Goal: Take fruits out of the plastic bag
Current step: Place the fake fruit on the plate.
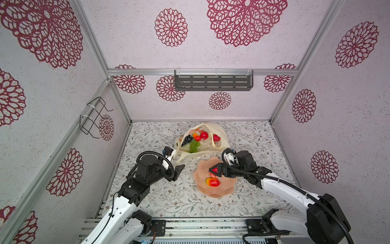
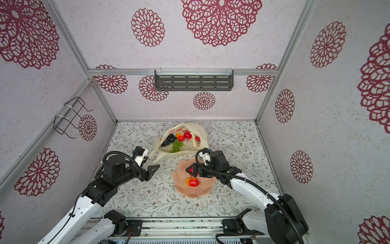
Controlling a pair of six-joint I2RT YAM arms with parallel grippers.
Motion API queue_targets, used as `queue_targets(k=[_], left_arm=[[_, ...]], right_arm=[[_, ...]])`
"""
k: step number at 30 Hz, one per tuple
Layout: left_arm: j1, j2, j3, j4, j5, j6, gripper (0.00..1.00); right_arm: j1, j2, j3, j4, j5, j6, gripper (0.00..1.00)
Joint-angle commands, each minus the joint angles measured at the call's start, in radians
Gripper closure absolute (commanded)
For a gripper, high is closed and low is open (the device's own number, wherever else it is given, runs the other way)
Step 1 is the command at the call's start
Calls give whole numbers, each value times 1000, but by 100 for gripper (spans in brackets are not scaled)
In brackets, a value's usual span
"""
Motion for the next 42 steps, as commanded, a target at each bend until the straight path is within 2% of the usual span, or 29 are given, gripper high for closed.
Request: queue_targets(k=[1, 6, 9, 11, 14, 20, 28, 42], left_arm=[[-66, -45, 40, -7, -54, -47, 17], [-210, -87, 10, 101, -183, -143, 18], [-343, -66, -53, 241, -316, -167, 18], [-444, -6, -107, 380, -421, -165, 18], [-531, 130, -149, 573, -511, -163, 16], [-543, 372, -232, 974, -494, -254, 16], [-544, 516, -263, 1257, -419, -357, 16], [-545, 654, -276, 1379, -431, -415, 19]], right_arm=[[0, -58, 9, 47, 21, 21, 1], [0, -108, -27, 163, 8, 75, 1], [1, -125, -34, 193, -2, 83, 1], [0, -133, -40, 210, -14, 93, 1], [0, -132, -47, 226, -34, 110, 1], [1, -158, -73, 244, -44, 133, 1], [2, -192, -122, 248, -33, 153, 1], [3, -197, -157, 336, -90, 220, 1]])
